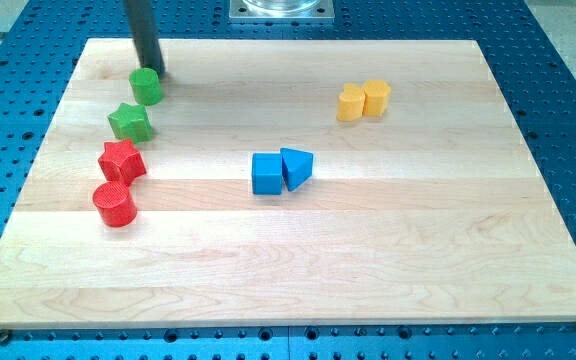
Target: Push the green star into the green circle
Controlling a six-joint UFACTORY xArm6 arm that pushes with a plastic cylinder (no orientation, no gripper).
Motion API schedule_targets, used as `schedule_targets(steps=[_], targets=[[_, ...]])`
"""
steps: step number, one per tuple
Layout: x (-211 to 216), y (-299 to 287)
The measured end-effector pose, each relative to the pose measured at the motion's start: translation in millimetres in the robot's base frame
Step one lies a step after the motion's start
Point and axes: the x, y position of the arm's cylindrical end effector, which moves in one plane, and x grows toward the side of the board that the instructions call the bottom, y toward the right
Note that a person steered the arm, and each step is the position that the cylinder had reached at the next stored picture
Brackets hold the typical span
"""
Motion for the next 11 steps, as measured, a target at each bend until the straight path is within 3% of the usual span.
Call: schedule_targets(steps=[2, 3, 5, 8, 10, 11], targets=[[36.6, -10.7], [82.9, -73.9], [119.1, -27.4], [155.5, -6.4], [117.8, 13.5], [123.8, 47.2]])
